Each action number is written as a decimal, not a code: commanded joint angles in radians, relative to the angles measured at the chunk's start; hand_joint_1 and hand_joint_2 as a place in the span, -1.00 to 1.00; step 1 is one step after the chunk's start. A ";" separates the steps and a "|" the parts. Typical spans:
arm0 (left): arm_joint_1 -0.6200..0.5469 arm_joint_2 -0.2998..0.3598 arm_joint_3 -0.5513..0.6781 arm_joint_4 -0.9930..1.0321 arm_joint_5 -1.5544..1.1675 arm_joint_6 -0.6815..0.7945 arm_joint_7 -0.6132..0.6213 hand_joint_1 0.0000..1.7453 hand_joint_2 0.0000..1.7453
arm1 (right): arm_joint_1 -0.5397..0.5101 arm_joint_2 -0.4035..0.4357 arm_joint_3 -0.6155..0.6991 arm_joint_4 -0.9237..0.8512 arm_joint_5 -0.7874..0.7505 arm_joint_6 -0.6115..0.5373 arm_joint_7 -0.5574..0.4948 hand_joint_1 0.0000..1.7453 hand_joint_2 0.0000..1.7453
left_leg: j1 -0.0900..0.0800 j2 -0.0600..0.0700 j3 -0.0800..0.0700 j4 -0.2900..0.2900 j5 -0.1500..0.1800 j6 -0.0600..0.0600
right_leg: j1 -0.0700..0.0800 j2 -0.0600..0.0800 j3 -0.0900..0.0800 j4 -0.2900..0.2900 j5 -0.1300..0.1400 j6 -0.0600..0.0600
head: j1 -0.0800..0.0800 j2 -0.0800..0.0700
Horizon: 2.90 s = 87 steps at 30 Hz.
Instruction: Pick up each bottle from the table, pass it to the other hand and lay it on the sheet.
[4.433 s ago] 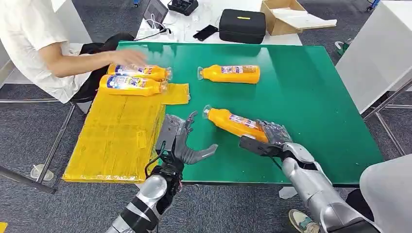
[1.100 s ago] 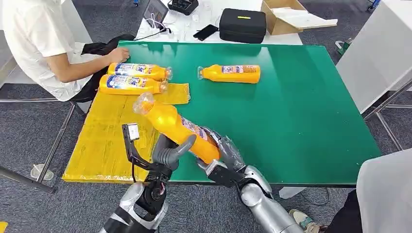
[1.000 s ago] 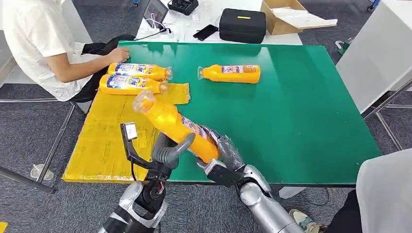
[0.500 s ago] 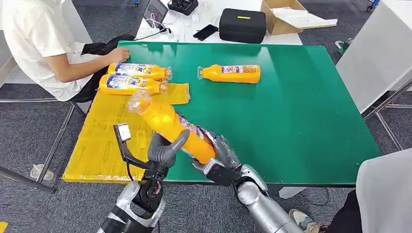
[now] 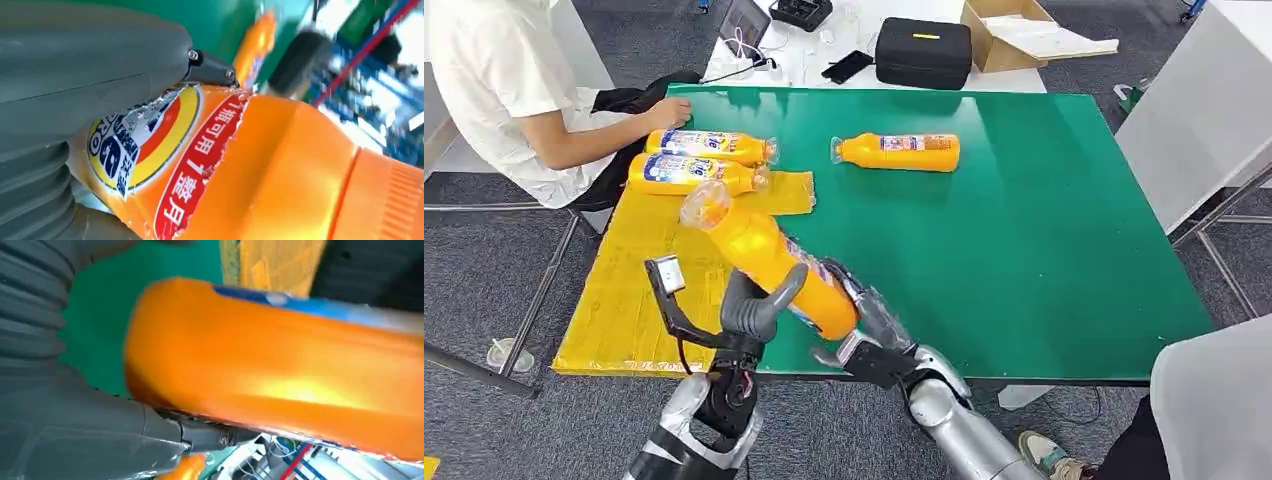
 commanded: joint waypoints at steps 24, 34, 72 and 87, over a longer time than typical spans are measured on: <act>-0.317 0.156 0.174 0.576 -1.523 0.512 0.176 1.00 1.00 | 0.085 0.079 -0.282 -0.264 -0.079 -0.540 -0.184 -1.00 1.00 | 0.001 0.004 0.005 -0.001 0.000 0.000 | 0.002 0.001 0.004 -0.001 0.001 -0.003 | 0.000 0.000; -0.358 0.179 0.130 0.741 -1.582 0.400 0.192 1.00 1.00 | 0.095 0.051 -0.235 -0.246 -0.119 -0.513 -0.184 -1.00 1.00 | 0.002 0.007 0.006 0.000 -0.001 -0.001 | 0.002 0.002 0.004 -0.001 0.002 -0.005 | 0.000 0.000; -0.444 0.181 0.023 0.866 -1.716 -0.054 0.302 -0.96 1.00 | 0.081 0.035 -0.202 -0.205 -0.174 -0.506 -0.184 -1.00 1.00 | 0.001 0.007 0.005 0.000 0.000 -0.001 | 0.002 0.002 0.004 -0.001 0.001 -0.005 | 0.000 0.000; -0.435 0.203 0.034 0.864 -1.641 -0.213 0.232 -1.00 1.00 | 0.079 0.034 -0.207 -0.183 -0.177 -0.487 -0.184 -1.00 1.00 | 0.000 0.006 0.007 -0.001 0.001 -0.001 | 0.001 0.003 0.006 -0.001 0.003 -0.005 | 0.000 0.000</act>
